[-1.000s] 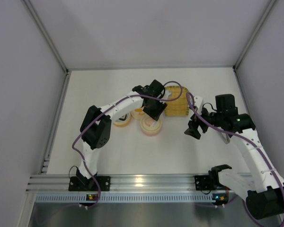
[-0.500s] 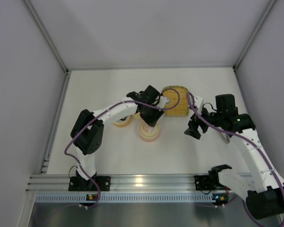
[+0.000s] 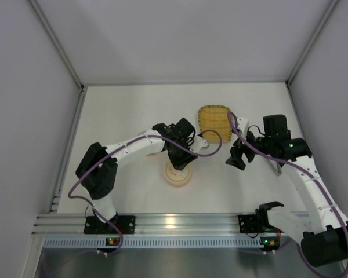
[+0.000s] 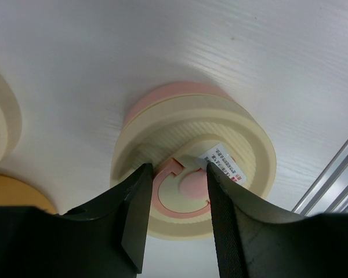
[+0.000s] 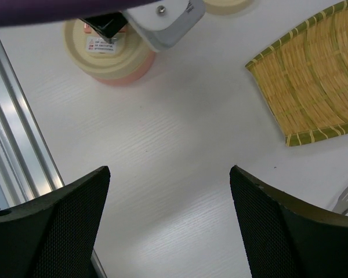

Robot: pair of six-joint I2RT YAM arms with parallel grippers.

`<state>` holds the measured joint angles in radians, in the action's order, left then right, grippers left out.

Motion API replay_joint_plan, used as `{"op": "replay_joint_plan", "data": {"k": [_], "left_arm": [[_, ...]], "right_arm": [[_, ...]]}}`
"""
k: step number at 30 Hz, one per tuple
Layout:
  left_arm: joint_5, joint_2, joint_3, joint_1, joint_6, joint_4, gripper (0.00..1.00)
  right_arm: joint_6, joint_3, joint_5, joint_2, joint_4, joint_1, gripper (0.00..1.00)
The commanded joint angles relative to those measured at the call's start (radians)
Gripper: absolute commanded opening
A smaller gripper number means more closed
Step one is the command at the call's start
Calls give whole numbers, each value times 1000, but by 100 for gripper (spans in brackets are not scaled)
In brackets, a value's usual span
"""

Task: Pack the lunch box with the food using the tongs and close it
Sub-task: Move the packing box to the center of the board.

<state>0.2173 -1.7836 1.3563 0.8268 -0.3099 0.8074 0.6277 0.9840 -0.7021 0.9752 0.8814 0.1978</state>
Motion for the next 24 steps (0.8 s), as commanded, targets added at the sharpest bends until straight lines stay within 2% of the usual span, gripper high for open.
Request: {"op": "replay_joint_plan", "data": {"k": [1,8,13,17,18,21,24], "left_arm": [[54,-45,-106,69,-47,217,47],[106,-22,-126,97,-26,210,46],[53,29,-85,89,-12,207,47],[100,39,65,35,-43,292,50],[115,46,148,17,-46,320,52],[162,35,324,-72,-49,367,54],[198,0,433,-172,-46,397,54]], "right_arm": [[0,53,-28,6,-12,-20,84],[-20,53,-31,2,-28,-18,84],[-40,48,-53,-4,-56,-20,84],[-36,47,-66,-3,-52,-20,83],[-37,47,-66,-6,-52,-21,83],[-48,44,-66,-6,-71,-20,83],[-77,36,-65,11,-114,-20,83]]}}
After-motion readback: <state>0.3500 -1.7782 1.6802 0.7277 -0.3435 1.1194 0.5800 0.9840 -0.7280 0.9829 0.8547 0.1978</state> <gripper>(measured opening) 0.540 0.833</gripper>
